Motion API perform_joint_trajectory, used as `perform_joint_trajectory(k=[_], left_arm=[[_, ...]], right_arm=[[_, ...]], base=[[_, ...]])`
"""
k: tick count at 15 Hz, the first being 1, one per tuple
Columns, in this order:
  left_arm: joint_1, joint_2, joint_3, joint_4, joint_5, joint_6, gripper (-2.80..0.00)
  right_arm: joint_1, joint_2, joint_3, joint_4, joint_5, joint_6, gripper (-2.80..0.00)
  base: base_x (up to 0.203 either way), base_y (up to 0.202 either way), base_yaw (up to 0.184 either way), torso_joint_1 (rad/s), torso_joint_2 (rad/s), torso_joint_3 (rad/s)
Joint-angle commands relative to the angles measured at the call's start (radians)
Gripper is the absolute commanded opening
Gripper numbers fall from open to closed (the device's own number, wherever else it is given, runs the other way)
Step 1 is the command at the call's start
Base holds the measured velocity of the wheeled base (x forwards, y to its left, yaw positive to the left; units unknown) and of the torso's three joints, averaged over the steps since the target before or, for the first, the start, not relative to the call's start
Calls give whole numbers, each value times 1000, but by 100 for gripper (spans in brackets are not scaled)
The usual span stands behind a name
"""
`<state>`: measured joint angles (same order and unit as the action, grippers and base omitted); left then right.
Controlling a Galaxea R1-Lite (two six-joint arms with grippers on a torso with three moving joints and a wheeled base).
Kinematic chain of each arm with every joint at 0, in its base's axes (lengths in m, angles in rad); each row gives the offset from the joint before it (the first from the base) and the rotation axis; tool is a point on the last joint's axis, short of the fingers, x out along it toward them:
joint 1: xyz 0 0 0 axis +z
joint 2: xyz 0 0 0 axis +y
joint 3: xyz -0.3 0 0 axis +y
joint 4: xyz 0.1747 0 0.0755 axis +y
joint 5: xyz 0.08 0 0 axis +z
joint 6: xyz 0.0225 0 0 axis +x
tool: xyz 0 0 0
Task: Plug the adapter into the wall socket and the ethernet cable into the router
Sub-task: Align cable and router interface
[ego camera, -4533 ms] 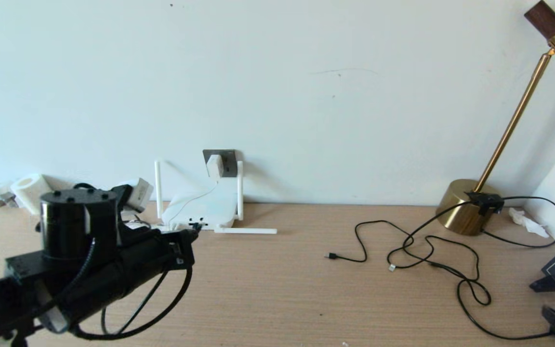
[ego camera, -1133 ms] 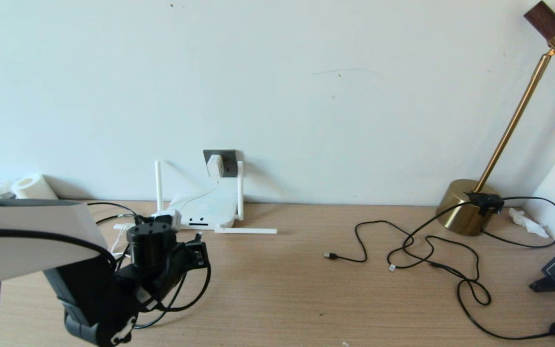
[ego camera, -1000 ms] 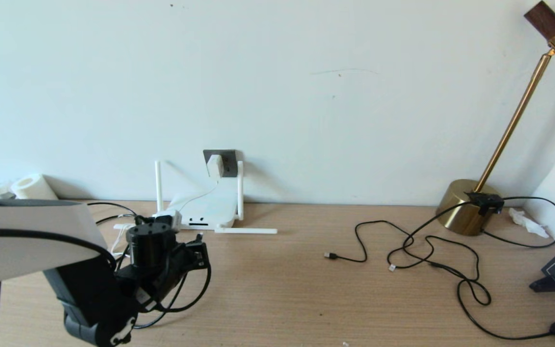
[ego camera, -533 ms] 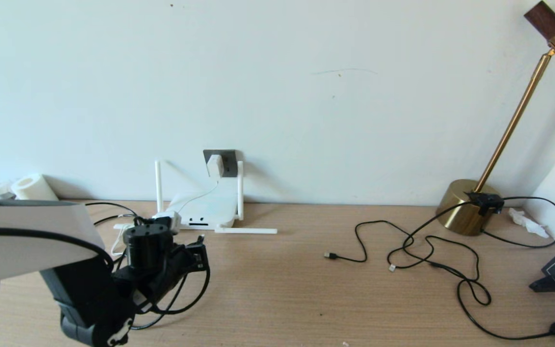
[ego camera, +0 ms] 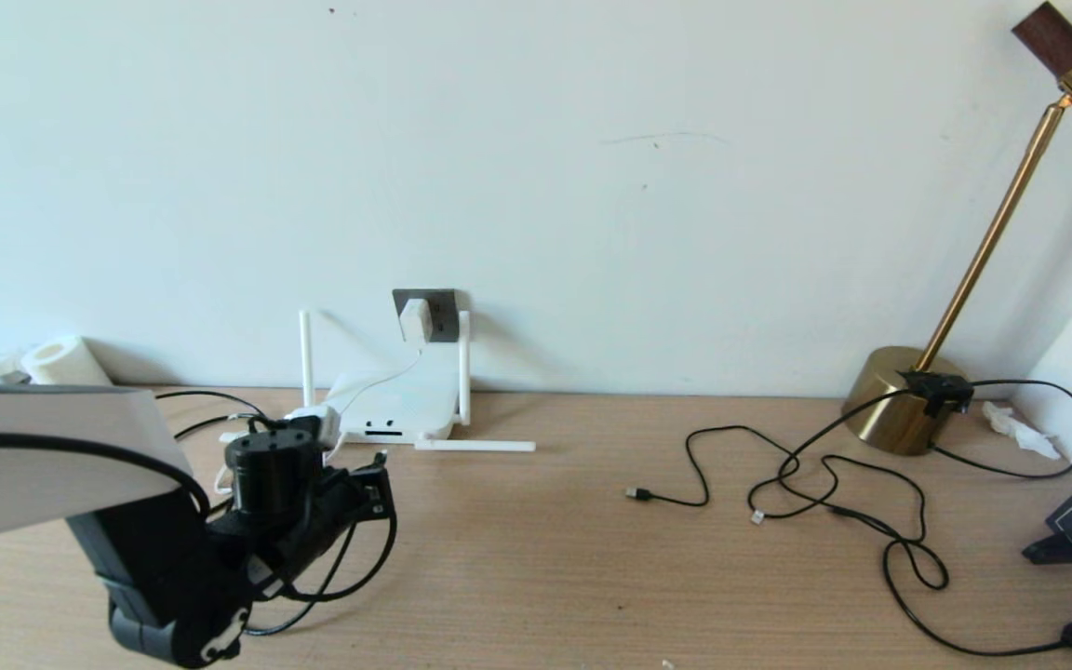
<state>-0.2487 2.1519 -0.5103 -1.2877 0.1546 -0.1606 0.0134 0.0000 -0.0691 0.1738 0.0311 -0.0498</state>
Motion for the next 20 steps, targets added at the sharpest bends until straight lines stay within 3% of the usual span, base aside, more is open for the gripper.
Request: perform_joint_trajectory(k=[1, 20], left_arm=[[2, 2, -4, -5, 0, 0, -280], [20, 115, -111, -7, 0, 1, -280]], right_arm=[[0, 2, 0, 1, 1, -1, 0], [0, 2, 0, 1, 0, -1, 0]], base=[[0, 0, 0, 0, 0, 0], [0, 0, 0, 0, 0, 0]])
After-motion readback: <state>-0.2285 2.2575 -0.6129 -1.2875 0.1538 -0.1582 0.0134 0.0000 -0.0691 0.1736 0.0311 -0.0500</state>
